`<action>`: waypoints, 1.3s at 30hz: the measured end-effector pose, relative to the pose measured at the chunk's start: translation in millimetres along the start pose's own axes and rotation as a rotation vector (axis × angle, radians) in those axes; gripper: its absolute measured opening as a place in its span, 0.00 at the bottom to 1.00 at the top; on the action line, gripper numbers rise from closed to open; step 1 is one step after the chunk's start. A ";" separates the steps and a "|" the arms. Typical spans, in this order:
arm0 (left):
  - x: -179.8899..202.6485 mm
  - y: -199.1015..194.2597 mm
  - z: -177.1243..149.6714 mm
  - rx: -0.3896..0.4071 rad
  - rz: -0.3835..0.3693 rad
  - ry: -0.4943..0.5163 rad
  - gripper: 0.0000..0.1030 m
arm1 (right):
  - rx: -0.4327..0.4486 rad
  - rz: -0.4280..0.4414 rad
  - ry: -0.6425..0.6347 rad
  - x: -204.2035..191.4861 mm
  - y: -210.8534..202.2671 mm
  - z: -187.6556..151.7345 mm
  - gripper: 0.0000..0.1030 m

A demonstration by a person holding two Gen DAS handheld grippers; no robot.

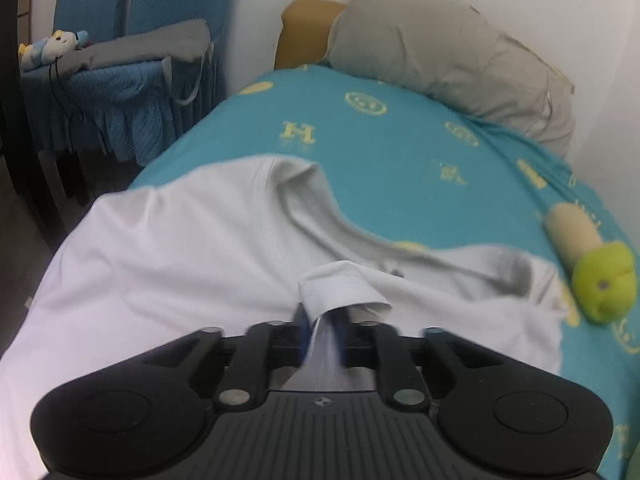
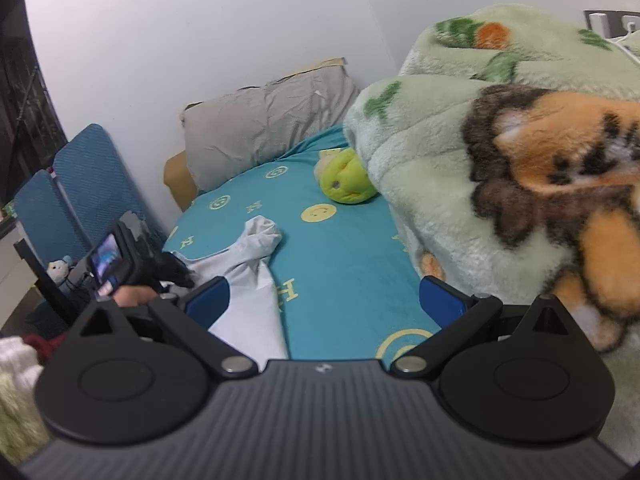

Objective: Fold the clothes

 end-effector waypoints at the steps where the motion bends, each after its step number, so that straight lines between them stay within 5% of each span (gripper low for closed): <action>1: -0.7 -5.9 0.8 0.008 -0.003 0.008 0.38 | 0.002 0.012 -0.003 -1.1 1.4 -0.3 1.00; 4: -0.1 -30.1 6.7 0.030 -0.027 0.027 0.63 | -0.002 0.048 -0.015 -5.0 5.2 -1.7 1.00; 8: 1.2 -93.9 14.5 0.064 -0.090 0.067 0.76 | -0.017 0.091 -0.017 -12.9 4.3 -4.1 1.00; 14: -3.7 -234.9 -20.1 0.040 -0.242 -0.015 0.76 | -0.011 0.176 -0.015 -26.4 -15.8 6.6 1.00; 23: -24.6 -394.2 -131.7 -0.078 -0.412 -0.157 0.74 | 0.006 0.240 -0.033 -42.4 -76.9 32.0 1.00; 31: 2.1 -430.0 -189.3 -0.196 -0.574 -0.222 0.70 | 0.022 0.168 -0.022 -27.6 -137.6 51.7 1.00; 39: 38.9 -401.7 -203.7 -0.304 -0.584 -0.284 0.54 | 0.033 0.091 0.051 1.1 -143.3 40.4 1.00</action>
Point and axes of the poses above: each gripper's, at about its wrist camera, not at the fingertips, and y roughly the way its jaws point, x to its right, z to its top, the point moved 7 cm from there along y, roughly the way its jaws point, and after that the axes turned 15 degrees about x, right-handed, at the moved point
